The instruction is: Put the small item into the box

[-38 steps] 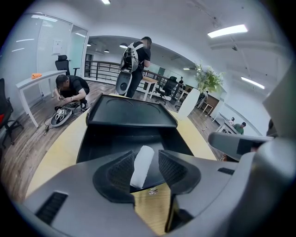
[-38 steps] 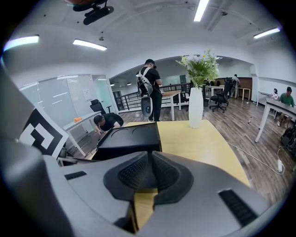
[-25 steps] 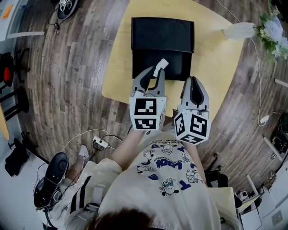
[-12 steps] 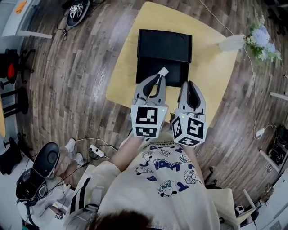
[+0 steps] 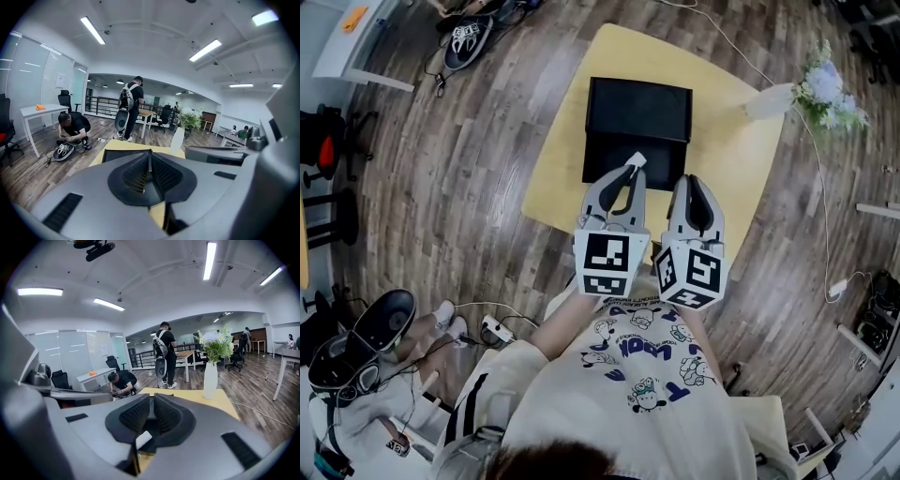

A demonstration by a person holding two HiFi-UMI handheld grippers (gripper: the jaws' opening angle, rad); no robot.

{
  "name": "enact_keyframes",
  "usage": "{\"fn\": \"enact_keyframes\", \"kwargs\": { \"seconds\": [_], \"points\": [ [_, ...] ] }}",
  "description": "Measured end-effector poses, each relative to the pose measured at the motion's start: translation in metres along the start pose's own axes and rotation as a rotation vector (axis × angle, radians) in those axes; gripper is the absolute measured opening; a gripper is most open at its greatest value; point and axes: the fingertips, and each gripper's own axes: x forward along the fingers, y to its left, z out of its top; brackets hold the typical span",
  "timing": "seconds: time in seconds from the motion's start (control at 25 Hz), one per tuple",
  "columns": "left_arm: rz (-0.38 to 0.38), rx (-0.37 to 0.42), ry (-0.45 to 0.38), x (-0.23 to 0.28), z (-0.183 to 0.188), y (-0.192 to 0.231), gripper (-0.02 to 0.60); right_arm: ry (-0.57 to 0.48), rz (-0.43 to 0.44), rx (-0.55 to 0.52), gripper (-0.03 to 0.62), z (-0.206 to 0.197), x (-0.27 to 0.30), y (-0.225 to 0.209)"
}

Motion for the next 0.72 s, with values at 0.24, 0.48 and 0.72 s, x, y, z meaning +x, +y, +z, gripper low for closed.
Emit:
{"fn": "enact_keyframes", "kwargs": {
  "seconds": [0.24, 0.48, 0.72],
  "points": [
    [-0.007, 0.007, -0.017, -0.004, 0.005, -0.006, 0.032, -0.006, 0.001, -0.002, 0.044, 0.003, -0.004, -0.002],
    [-0.007, 0.010, -0.023, -0.005, 0.006, -0.011, 0.031, -0.014, 0.005, -0.008, 0.044, 0.005, -0.007, -0.004],
    [-0.005, 0.011, -0.031, -0.009, 0.006, -0.011, 0.031, -0.021, 0.004, -0.015, 0.044, 0.006, -0.011, -0.004]
  ]
}}
